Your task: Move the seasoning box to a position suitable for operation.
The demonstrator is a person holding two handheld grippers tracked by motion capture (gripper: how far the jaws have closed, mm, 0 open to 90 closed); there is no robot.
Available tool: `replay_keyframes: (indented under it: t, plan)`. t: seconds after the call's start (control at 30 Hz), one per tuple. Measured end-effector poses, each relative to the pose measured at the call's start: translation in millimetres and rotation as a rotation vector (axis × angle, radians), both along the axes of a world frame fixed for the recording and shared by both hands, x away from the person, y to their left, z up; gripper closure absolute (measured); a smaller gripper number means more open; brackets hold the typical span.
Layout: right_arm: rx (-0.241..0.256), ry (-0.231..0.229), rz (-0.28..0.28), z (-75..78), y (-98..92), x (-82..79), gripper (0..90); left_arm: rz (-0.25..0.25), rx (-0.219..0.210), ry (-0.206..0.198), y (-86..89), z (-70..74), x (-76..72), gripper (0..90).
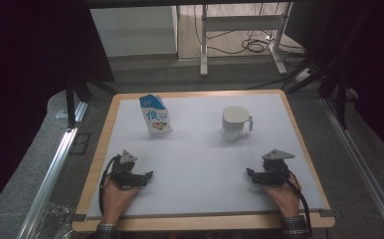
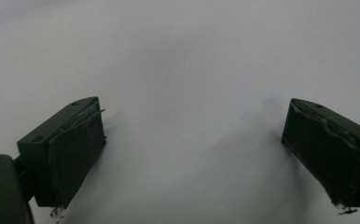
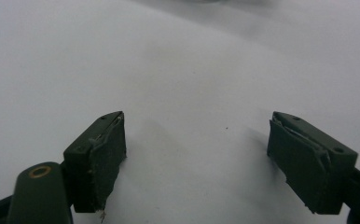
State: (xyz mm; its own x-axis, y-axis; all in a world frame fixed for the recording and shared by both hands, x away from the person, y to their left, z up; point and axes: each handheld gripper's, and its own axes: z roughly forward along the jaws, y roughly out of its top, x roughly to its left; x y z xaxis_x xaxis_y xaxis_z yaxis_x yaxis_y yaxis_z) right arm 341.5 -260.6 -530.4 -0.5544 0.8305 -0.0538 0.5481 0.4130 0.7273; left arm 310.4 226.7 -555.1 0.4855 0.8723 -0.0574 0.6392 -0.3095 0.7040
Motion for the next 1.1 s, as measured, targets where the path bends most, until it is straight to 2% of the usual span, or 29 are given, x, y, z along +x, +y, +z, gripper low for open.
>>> replay_keyframes:
  t: [0.07,0.27,0.47,0.73,0.83,0.97,1.1]
  plan:
    - [-0.011,-0.004,-0.007,1.4,0.7,-0.1,20.2,0.0,0.0,0.0,0.0,0.0,0.0,5.6]
    - [0.012,-0.009,-0.017,9.3,3.2,1.4,20.2,0.0,0.0,0.0,0.0,0.0,0.0,5.6]
    - [0.011,-0.031,-0.011,17.0,7.5,4.1,21.1,0.0,0.0,0.0,0.0,0.0,0.0,5.6]
    - [0.063,-0.034,0.009,31.6,6.7,16.6,28.1,0.0,0.0,0.0,0.0,0.0,0.0,5.6]
    - [0.083,-0.036,0.017,35.5,4.2,21.1,33.2,0.0,0.0,0.0,0.0,0.0,0.0,5.6]
    - [0.068,-0.058,0.024,38.5,4.5,25.0,33.2,0.0,0.0,0.0,0.0,0.0,0.0,5.6]
    - [0.083,-0.052,0.013,39.9,4.2,31.6,33.2,0.0,0.0,0.0,0.1,0.0,0.0,5.6]
